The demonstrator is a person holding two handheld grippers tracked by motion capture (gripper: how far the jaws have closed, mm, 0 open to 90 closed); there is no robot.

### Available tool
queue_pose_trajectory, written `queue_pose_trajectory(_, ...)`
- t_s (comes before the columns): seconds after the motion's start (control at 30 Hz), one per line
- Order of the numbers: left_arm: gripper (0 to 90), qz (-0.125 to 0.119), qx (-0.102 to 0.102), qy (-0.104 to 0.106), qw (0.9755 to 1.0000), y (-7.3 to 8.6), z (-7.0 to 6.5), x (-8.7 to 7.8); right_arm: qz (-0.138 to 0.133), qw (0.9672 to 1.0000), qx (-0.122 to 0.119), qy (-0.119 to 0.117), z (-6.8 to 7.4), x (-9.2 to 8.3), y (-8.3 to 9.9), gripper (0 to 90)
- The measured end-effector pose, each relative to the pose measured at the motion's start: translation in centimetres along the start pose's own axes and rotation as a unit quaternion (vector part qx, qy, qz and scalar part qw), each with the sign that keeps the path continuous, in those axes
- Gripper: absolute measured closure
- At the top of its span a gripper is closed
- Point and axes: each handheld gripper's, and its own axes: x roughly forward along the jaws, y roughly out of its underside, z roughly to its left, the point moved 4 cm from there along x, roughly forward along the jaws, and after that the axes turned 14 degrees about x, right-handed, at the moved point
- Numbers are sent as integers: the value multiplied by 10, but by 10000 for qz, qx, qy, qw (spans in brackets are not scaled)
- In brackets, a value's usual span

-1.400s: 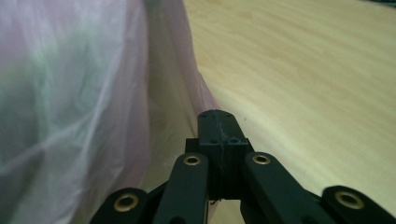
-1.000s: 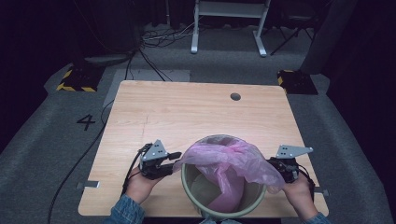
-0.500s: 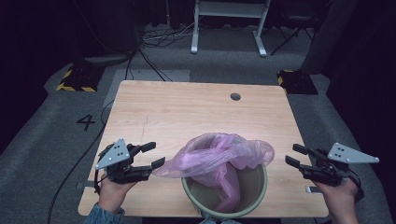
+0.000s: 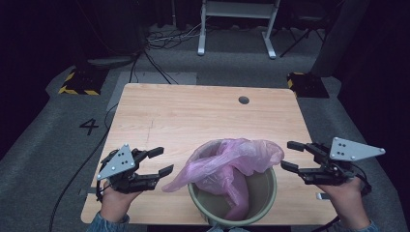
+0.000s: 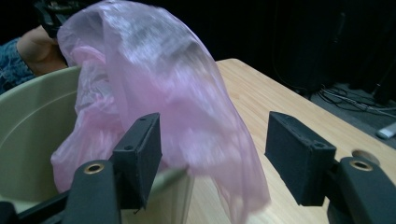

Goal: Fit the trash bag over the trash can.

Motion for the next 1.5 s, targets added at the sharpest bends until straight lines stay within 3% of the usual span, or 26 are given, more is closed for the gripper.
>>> queue_pose_trajectory(0.17,342,-188,367,495,9979,-19,-28,-2,189,9997,-135,-15,3,15,-6,413)
queue_pose_trajectory(0.23,330,-146,488,546,9972,-19,-34,5,230,9996,-149,2,3,18,-6,465)
queue_pose_trajectory(0.33,320,94,442,712,9964,-15,-41,19,269,9995,-132,43,4,19,-5,581)
queue_pose_trajectory(0.53,281,65,501,901,9947,-22,-55,20,329,9993,-132,131,6,17,-1,773)
queue_pose_trajectory(0.63,279,125,641,903,9938,-23,-66,19,329,9992,-205,70,11,13,0,825)
queue_pose_trajectory(0.77,265,156,421,904,9949,-21,-65,18,378,9990,-243,38,16,8,3,876)
queue_pose_trajectory(0.9,262,92,459,838,9954,-22,-69,12,373,9990,-254,56,19,2,5,896)
queue_pose_trajectory(0.97,270,143,498,675,9964,-21,-71,12,347,9991,-227,50,21,0,6,900)
queue_pose_trajectory(1.03,321,141,478,651,9966,-19,-72,13,346,9992,-181,0,23,-2,7,900)
queue_pose_trajectory(1.13,635,201,511,499,9972,-13,-71,16,390,9990,-208,-103,32,-6,12,900)
queue_pose_trajectory(1.23,833,144,533,435,9975,-11,-68,13,422,9987,-246,-157,42,-15,18,900)
queue_pose_trajectory(1.37,894,139,627,517,9966,-7,-71,10,518,9980,-263,-246,54,-25,30,900)
queue_pose_trajectory(1.47,896,170,677,773,9946,0,-76,11,599,9974,-193,-349,61,-30,49,900)
queue_pose_trajectory(1.5,896,144,612,947,9935,4,-78,12,621,9972,-161,-393,64,-31,56,900)
